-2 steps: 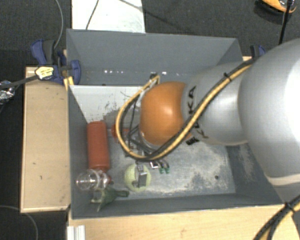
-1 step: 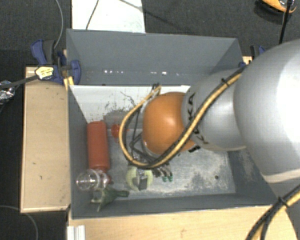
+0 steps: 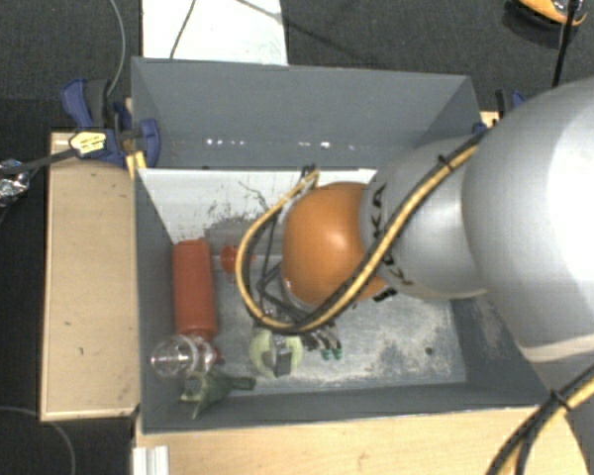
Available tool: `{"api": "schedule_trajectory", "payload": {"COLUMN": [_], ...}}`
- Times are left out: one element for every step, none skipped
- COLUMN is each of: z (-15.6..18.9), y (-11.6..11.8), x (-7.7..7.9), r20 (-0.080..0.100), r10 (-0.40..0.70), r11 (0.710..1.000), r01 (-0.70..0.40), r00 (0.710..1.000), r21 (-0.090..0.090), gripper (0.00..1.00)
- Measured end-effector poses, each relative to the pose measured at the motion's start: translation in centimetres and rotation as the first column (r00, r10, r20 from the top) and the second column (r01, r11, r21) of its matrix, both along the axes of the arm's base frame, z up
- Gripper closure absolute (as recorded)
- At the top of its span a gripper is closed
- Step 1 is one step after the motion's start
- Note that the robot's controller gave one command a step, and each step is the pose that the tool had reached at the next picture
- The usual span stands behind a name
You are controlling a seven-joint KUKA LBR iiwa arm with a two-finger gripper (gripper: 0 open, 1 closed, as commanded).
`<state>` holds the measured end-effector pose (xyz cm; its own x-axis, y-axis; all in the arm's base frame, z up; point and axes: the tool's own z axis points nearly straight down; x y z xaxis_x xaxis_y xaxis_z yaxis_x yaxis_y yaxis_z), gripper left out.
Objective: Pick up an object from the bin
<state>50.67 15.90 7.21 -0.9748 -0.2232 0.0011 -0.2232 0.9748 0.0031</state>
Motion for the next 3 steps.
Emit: {"api": "schedule_trajectory", "payload": {"z": [3.8,8.1,8.1], "y": [-0.5,-0.5,-0.7], "x": [0.0,0.6,0.8], "r20": [-0.005,0.006,0.004], "r10": [0.012,0.010,0.027], "r11": [1.000,1.000,1.000], "r01": [-0.012,-0.010,-0.027], "r00": [1.000,1.000,1.000], "r21": [-0.002,0.000,0.000], "gripper": [1.00,1.00,1.00]}}
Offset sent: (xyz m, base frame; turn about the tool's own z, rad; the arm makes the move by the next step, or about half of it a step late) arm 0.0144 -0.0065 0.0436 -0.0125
